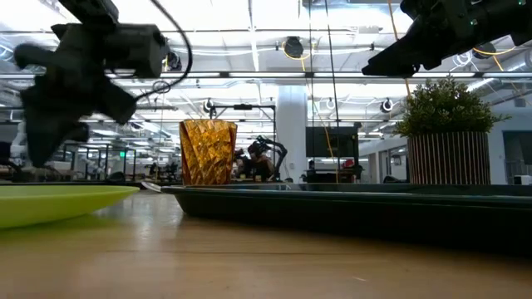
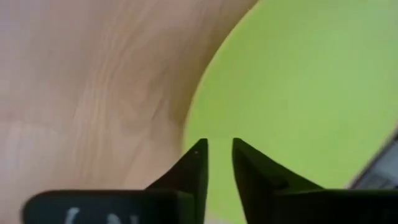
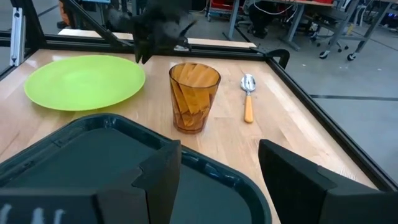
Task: Pick and place plate/cup/fork/spoon on tray
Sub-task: Put the green plate on the center of the black tray
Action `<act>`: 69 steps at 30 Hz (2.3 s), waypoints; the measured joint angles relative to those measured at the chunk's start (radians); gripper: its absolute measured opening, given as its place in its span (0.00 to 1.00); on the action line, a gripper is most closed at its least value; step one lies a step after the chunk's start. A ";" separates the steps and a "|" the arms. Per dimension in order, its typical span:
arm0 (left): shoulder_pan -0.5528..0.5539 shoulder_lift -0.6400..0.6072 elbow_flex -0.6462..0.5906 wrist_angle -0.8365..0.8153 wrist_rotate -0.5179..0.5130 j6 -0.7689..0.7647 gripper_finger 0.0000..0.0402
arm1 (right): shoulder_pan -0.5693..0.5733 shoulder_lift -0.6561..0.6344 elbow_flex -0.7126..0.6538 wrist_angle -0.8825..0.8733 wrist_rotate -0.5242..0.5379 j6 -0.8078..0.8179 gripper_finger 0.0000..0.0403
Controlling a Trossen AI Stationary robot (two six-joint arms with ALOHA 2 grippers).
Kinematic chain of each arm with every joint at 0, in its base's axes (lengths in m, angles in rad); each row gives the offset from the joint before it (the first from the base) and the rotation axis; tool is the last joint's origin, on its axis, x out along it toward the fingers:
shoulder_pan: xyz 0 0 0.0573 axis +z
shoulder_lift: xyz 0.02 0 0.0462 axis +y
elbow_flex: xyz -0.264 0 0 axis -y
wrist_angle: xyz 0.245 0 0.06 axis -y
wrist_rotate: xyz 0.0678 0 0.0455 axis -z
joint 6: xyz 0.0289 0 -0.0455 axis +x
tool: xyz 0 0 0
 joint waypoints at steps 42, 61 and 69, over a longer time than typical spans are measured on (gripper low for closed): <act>0.078 -0.062 -0.289 0.351 0.178 -0.185 0.60 | -0.001 0.000 0.000 -0.073 -0.001 0.050 0.52; -0.035 -0.062 -0.290 0.405 0.155 -0.160 0.21 | -0.001 0.000 0.000 -0.077 -0.001 0.049 0.52; -0.043 -0.062 -0.290 0.407 0.199 -0.117 0.03 | -0.002 0.000 0.000 -0.077 -0.001 0.044 0.52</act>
